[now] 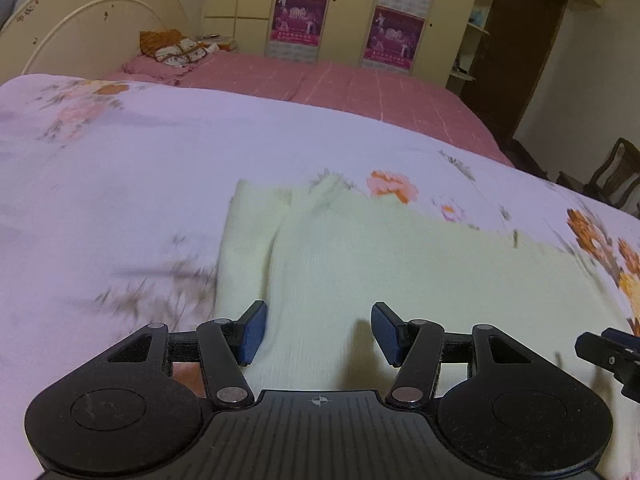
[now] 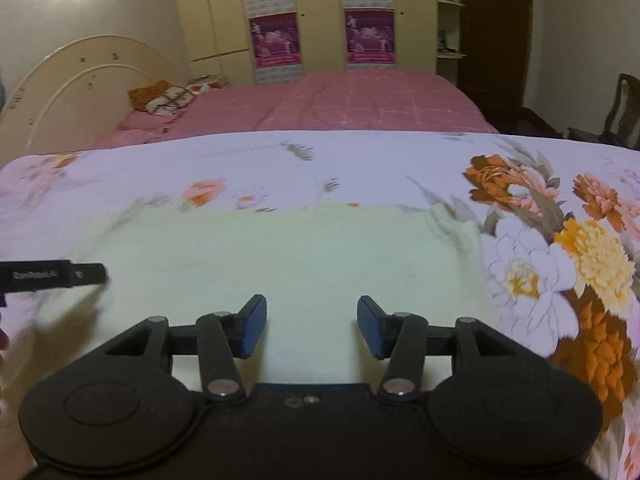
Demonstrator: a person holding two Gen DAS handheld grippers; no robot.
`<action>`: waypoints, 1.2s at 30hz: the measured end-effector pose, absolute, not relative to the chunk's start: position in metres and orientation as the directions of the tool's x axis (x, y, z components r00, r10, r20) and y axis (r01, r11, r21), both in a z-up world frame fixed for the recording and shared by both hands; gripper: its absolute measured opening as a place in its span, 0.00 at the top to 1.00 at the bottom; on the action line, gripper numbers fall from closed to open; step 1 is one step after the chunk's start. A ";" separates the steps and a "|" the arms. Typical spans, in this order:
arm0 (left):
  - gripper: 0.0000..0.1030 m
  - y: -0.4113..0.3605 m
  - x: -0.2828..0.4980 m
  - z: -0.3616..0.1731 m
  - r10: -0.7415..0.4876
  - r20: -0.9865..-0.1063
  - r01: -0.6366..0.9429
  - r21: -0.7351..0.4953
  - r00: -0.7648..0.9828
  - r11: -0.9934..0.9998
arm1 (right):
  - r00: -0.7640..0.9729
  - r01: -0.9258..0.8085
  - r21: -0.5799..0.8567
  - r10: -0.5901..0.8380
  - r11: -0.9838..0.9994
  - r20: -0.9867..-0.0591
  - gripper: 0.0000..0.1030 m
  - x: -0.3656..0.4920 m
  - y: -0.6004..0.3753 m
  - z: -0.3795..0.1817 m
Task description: Fold small clothes
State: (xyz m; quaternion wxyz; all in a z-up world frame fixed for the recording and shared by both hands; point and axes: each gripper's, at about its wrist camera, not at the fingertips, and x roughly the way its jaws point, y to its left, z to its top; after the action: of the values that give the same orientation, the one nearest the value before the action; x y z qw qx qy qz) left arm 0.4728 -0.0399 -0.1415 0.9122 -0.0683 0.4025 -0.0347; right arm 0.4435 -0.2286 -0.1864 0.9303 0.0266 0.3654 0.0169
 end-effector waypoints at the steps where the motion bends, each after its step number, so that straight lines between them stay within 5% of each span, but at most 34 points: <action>1: 0.44 -0.038 0.464 -0.140 -0.122 -0.728 0.009 -0.156 0.675 0.988 | 0.734 -0.017 0.065 0.057 0.998 -0.676 0.50 0.438 -0.226 -0.185; 23: 0.44 -0.025 0.343 -0.158 -0.176 -0.764 -0.048 -0.262 0.621 0.964 | 0.704 -0.051 0.115 0.118 0.992 -0.700 0.49 0.351 -0.211 -0.191; 36: 0.44 0.000 0.352 -0.190 -0.338 -0.638 -0.172 -0.600 0.692 0.781 | 0.694 -0.066 0.128 0.138 0.990 -0.706 0.49 0.366 -0.201 -0.206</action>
State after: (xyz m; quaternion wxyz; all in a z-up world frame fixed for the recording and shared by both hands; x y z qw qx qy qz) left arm 0.3523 -0.0001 -0.1901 0.8596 -0.3270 0.3897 -0.0483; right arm 0.3659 -0.2009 -0.2057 0.9193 0.0463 0.3870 0.0554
